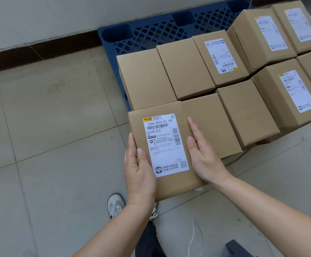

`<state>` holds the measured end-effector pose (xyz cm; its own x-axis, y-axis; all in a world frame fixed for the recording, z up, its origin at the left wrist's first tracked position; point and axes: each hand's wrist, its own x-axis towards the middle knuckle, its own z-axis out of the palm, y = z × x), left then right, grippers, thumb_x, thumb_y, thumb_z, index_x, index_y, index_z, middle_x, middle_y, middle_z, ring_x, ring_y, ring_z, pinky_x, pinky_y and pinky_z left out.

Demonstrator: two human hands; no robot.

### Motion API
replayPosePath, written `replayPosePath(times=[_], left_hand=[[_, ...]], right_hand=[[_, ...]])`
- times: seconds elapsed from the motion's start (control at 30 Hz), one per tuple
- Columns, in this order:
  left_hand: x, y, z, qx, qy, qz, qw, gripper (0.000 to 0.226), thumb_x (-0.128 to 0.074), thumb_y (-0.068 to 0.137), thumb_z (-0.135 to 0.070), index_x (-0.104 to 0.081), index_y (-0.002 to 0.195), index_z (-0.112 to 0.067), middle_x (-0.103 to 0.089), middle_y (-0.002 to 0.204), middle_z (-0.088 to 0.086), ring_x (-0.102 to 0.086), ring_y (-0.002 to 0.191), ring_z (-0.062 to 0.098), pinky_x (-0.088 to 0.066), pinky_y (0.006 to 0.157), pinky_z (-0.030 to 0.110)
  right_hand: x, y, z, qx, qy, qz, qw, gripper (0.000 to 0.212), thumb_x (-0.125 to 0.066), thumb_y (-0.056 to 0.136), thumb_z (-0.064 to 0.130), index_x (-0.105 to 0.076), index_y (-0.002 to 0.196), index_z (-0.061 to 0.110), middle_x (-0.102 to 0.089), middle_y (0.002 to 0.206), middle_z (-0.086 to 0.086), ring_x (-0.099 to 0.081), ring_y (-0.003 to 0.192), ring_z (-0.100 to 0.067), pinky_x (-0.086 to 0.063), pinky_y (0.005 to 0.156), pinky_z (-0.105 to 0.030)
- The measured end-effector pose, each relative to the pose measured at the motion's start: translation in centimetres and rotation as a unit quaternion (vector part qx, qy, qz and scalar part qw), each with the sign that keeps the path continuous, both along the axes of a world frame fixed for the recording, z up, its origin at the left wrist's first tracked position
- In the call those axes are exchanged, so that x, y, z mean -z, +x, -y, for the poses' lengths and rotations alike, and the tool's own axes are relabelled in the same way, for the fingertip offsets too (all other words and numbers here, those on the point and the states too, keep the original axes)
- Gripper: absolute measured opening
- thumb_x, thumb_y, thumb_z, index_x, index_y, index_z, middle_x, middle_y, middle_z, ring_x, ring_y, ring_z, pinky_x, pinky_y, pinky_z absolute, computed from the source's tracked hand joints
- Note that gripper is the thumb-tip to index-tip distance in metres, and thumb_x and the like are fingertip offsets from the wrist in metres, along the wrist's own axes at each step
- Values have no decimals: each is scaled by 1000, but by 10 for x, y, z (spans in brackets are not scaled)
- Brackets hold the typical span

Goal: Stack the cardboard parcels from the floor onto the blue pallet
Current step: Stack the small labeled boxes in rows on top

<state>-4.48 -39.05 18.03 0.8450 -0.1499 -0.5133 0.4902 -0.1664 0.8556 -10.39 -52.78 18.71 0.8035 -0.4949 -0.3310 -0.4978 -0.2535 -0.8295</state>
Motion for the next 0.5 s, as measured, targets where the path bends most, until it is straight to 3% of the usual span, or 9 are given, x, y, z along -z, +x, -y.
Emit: replayPosePath(times=[0.1,0.23,0.33,0.5], left_hand=[[10,-2,0,7,12,-15,1000,44,-32,103,-22,-33,144,-39,-43,119,-38,-41,125,-7,-33,112,30],[26,-2,4,-4,25,-33,999,45,-31,103,-21,-32,145,-37,-43,138,-26,-40,128,-4,-33,110,26],[36,1,11,-5,39,-46,998,46,-30,103,-20,-30,146,-37,-40,139,-25,-40,125,-5,-33,110,24],[49,4,23,0,61,-53,997,48,-28,103,-21,-25,147,-39,-38,142,-22,-40,127,0,-33,110,27]], right_hand=[[6,1,1,0,-16,-27,1000,50,-38,99,12,-23,147,19,-22,138,25,-19,130,12,-12,99,4],[16,5,4,-10,-55,-53,997,52,-43,97,11,-28,146,15,-34,146,8,-28,136,-3,-16,103,-6],[22,13,8,-15,-107,-85,991,52,-47,95,12,-31,145,13,-39,147,-2,-34,136,-15,-23,105,-16],[30,26,14,-64,-233,-127,962,50,-47,95,12,-36,143,10,-37,149,-5,-33,137,-19,-24,110,-26]])
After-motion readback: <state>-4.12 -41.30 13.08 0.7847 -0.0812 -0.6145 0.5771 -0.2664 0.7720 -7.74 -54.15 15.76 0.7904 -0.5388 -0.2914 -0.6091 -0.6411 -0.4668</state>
